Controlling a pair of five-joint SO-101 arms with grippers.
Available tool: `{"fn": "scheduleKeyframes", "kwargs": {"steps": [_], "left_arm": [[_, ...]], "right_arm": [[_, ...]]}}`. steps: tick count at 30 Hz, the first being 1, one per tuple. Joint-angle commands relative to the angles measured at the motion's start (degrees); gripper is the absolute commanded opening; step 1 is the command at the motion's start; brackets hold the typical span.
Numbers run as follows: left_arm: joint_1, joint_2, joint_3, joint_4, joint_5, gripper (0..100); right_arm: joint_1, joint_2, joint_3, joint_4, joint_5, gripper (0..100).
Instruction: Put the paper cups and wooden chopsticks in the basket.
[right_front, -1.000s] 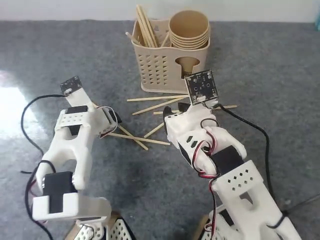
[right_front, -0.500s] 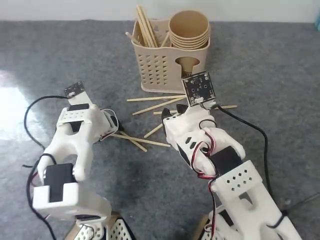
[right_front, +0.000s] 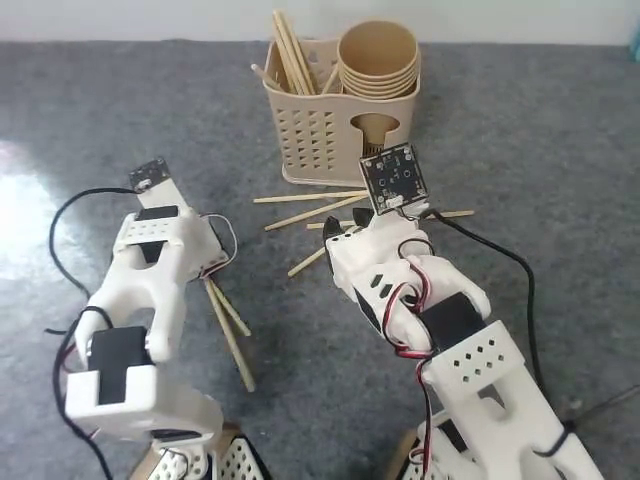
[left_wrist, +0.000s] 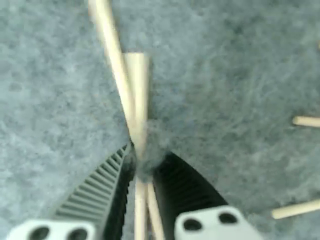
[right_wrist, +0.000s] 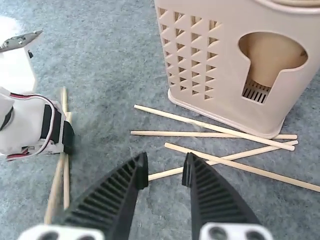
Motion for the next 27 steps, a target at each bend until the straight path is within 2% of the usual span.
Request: {"fn": "scheduleKeyframes", "kwargs": {"steps": [1, 13, 20, 27], "left_arm": [[0.09, 0.00, -2.42, -0.09, -4.04, 1], [-0.35, 0.00, -16.66, 12.13, -4.40, 1], [0.97, -0.09, -34.07, 23.74, -4.48, 1], [1.93, -0.09, -56.40, 34.81, -7.91, 1]], "right_arm": [[-0.84, -1.80, 0.70, -0.75, 0.79, 12.5], [-2.59, -1.80, 5.19, -0.75, 0.79, 12.5], [-2.86, -1.80, 8.35, -0.84, 0.79, 12.5], [-2.86, -1.71, 10.37, -3.21, 0.88, 12.5]]}}
